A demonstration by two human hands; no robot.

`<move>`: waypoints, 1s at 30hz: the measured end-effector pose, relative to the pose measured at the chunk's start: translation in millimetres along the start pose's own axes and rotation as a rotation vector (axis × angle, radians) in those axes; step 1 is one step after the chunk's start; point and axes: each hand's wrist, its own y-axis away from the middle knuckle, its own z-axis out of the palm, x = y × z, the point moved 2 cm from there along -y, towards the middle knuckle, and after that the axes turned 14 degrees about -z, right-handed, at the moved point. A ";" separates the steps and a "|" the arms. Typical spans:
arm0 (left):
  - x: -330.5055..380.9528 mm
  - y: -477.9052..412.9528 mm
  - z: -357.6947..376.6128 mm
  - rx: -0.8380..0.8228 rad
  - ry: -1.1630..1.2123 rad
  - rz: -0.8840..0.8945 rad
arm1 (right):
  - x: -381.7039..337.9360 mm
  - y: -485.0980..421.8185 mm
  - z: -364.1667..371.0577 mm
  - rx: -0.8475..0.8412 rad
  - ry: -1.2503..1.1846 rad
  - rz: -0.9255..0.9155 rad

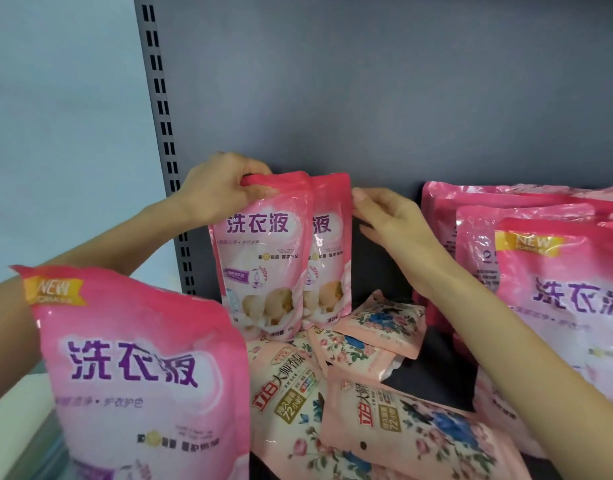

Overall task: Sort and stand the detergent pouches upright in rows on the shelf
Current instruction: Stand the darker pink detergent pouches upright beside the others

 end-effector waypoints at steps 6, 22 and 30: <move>1.1 -0.1 0.8 0.006 -0.017 0.004 | 4.0 41.3 -1.1 -0.261 0.172 0.008; 0.6 2.4 2.4 0.082 -0.054 -0.030 | 75.4 73.7 -5.0 -0.702 0.893 0.416; 4.3 -1.5 3.8 0.105 -0.062 -0.028 | 41.4 95.2 -18.2 -0.851 0.858 0.279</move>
